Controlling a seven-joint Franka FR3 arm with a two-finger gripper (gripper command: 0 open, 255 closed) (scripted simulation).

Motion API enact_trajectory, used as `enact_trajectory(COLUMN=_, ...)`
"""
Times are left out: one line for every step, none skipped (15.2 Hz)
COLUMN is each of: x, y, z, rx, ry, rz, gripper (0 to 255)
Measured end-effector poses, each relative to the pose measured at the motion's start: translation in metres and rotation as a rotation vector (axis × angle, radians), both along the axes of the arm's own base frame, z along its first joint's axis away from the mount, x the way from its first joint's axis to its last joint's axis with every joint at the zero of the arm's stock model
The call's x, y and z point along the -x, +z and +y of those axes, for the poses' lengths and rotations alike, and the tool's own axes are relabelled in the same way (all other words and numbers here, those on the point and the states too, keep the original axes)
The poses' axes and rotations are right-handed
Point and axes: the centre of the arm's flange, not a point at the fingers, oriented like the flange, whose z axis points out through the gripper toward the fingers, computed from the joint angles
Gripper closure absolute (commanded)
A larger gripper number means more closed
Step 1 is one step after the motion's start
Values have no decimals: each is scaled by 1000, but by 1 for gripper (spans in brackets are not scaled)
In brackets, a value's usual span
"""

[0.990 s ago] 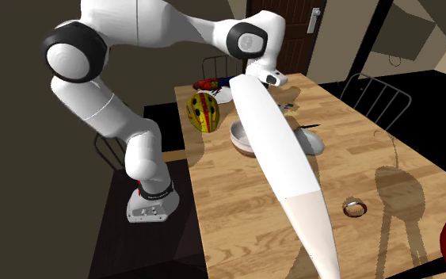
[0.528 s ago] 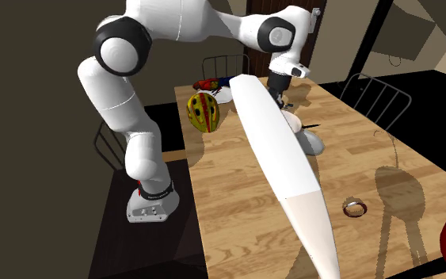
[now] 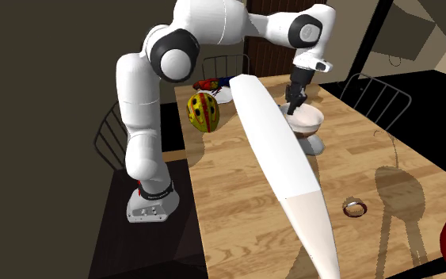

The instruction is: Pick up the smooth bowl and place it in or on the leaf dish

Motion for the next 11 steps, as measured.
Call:
enact_trajectory(x=-13, y=1, z=1, rx=0, ry=1, rz=0, gripper=255)
enact_trajectory(x=-25, y=4, z=3, rx=0, ry=0, rz=0, gripper=255)
enact_trajectory(x=-39, y=4, z=7, rx=0, ry=0, rz=-1, gripper=255)
enact_trajectory(x=-52, y=3, z=13, rx=0, ry=0, rz=-1, gripper=255)
enact_trajectory(x=-64, y=5, z=15, rx=0, ry=1, rz=0, gripper=255)
enact_trajectory(x=-67, y=2, z=16, rx=0, ry=0, rz=0, gripper=255)
enact_trajectory(x=-70, y=-2, z=17, rx=-1, ry=0, rz=0, gripper=255)
enact_trajectory(x=-70, y=-7, z=18, rx=-1, ry=0, rz=0, gripper=255)
enact_trajectory(x=-71, y=-13, z=18, rx=-1, ry=0, rz=0, gripper=255)
enact_trajectory(x=-72, y=-18, z=18, rx=-1, ry=0, rz=0, gripper=255)
enact_trajectory(x=-72, y=-23, z=17, rx=-1, ry=0, rz=0, gripper=255)
